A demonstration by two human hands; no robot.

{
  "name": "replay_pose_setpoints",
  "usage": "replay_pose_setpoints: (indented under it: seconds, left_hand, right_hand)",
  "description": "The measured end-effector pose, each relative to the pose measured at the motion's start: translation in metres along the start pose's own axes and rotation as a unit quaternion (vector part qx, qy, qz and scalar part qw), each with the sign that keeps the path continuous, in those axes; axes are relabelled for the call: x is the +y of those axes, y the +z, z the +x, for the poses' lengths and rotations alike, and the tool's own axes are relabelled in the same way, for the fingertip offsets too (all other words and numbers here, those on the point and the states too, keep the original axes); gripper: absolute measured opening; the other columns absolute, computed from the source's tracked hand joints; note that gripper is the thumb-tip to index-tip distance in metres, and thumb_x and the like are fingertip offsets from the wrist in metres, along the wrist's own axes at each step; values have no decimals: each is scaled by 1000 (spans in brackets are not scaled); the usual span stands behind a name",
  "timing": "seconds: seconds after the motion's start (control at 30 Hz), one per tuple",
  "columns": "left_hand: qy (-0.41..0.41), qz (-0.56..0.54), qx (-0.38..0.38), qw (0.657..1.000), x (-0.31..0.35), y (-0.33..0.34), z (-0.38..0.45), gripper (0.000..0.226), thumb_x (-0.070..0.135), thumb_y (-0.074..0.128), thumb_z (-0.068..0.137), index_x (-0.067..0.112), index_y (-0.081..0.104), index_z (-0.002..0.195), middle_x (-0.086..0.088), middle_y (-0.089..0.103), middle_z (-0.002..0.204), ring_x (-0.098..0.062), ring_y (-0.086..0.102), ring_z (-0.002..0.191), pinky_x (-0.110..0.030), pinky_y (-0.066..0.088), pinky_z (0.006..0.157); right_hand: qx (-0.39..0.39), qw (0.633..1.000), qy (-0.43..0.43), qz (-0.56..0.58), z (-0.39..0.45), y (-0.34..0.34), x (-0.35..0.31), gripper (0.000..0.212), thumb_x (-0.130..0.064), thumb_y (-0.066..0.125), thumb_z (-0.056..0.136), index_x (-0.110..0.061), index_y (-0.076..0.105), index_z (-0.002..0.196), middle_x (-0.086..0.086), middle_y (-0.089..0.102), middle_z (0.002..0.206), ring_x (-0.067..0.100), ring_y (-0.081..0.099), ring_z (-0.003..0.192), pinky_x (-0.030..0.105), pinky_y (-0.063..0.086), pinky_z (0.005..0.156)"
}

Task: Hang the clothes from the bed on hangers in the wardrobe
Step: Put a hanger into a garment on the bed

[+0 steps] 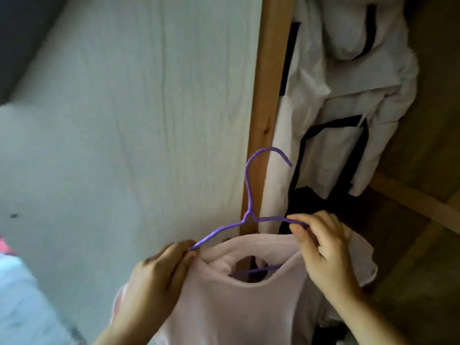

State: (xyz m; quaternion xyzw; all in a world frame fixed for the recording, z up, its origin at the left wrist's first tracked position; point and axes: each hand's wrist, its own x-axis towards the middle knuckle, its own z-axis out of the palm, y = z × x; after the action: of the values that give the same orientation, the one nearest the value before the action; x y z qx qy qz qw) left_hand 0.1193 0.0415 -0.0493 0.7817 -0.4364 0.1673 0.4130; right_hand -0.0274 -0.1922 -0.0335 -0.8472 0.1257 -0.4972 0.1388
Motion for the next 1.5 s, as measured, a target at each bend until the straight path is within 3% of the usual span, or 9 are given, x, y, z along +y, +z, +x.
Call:
replay_pose_setpoints:
  seconds: [0.23,0.4,0.63,0.77,0.87,1.03,1.17,1.3,1.5]
  left_hand:
    - [-89,51,80,991,-52,-95,-90,66,60,30,94,8,70,87,10,67,83,-6,57,77,0,36,75]
    - [-156,113,135,972,-85,-163,-148,28,48,43,88,29,60,100,12,61,98,-6,61,74,-31,48,64]
    - [-208,166,152,952,-137,-278,-222,19,44,44,90,38,55,103,25,60,92,-3,62,78,-31,48,61]
    - [-222,185,179,940,-160,-341,-265,16,35,44,90,32,59,97,29,58,95,10,56,80,-9,43,70]
    - [-253,198,208,924,-174,-378,-292,16,25,52,89,19,67,91,28,59,96,12,56,78,0,37,70]
    - [-293,232,263,889,-198,-436,-321,14,19,55,85,25,66,90,31,59,93,16,54,76,3,35,66]
    - [-302,259,307,864,-223,-480,-324,14,32,49,88,27,60,95,16,63,74,-3,56,73,0,35,69]
    - [-336,288,336,832,-257,-517,-321,23,36,46,88,25,66,90,22,59,73,-2,52,70,-10,36,62]
    - [-410,310,320,796,-348,-542,-329,27,33,47,86,19,68,93,11,64,79,-12,59,71,-15,41,67]
  right_hand:
    - [-119,991,-40,54,-18,52,-51,30,-44,52,87,-20,67,97,-13,59,85,6,55,81,41,47,73]
    - [-161,975,-121,96,-26,88,-137,47,-54,55,82,-16,67,107,-7,63,100,10,55,93,31,40,85]
    - [-239,937,-188,173,-62,163,-283,66,-66,50,81,-16,56,123,-1,61,111,13,51,100,28,37,91]
    - [-294,910,-258,139,-80,216,-360,85,-74,50,70,-22,39,137,-2,51,107,16,45,95,28,30,86]
    - [-299,899,-299,115,-88,252,-410,91,-73,50,66,-23,34,140,-3,42,103,17,40,89,29,26,80]
    - [-279,885,-335,166,-89,309,-491,90,-63,53,64,-19,33,140,-1,38,102,22,41,89,32,25,79]
    - [-263,870,-365,201,-75,351,-547,90,-63,54,69,-19,29,143,5,43,117,28,45,103,41,28,92]
    - [-255,857,-380,237,-64,396,-596,85,-60,50,72,-20,26,143,12,43,134,31,39,124,51,29,101]
    - [-295,823,-388,291,-75,488,-641,76,-57,52,71,-20,37,136,10,44,134,27,38,123,41,24,101]
